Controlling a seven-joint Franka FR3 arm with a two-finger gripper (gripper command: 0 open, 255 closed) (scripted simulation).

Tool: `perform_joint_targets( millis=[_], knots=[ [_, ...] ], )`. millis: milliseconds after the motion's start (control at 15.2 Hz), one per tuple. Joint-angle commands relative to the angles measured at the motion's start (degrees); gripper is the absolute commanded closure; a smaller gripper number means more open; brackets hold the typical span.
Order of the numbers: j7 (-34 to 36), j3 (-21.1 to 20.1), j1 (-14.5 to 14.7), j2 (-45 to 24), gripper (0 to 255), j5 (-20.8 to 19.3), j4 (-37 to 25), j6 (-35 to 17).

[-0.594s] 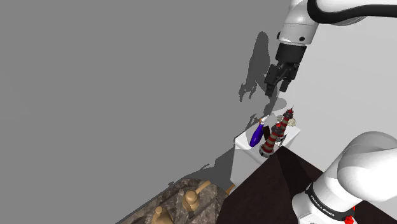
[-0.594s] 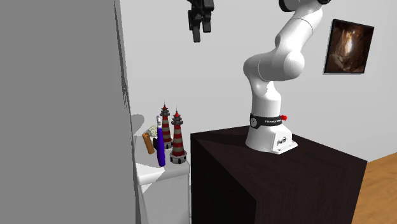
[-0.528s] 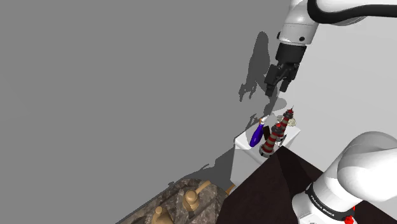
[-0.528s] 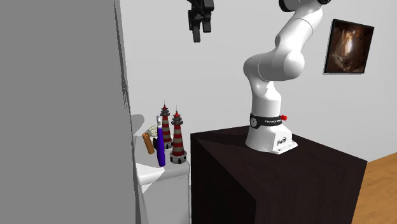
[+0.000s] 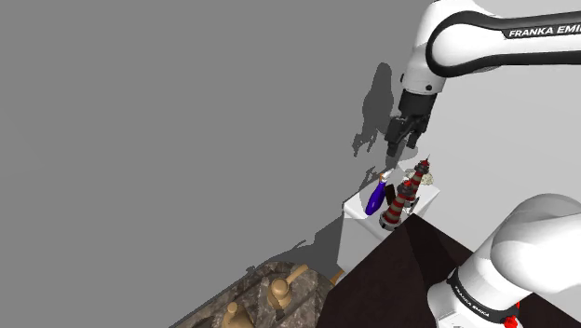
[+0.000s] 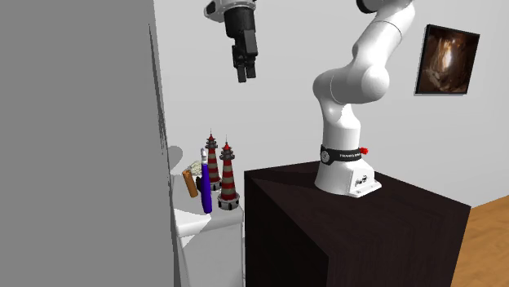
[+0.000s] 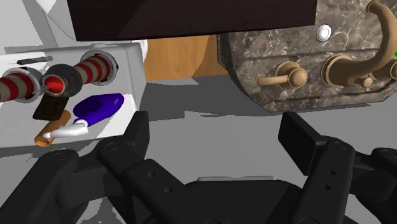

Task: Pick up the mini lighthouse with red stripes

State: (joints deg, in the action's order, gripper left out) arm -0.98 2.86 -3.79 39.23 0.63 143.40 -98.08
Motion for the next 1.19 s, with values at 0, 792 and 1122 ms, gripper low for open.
perform_joint_targets(
  millis=[0,792,1122],
  knots=[
    [-1.32,1.19,-1.02,-1.76,0,-1.66,1.99,-3.54],
    [-7.06,8.24,-7.41,-17.55,0,-10.92,7.10,-23.81],
    [-8.91,11.22,-9.93,-26.95,0,-14.11,6.06,-32.32]
  ],
)
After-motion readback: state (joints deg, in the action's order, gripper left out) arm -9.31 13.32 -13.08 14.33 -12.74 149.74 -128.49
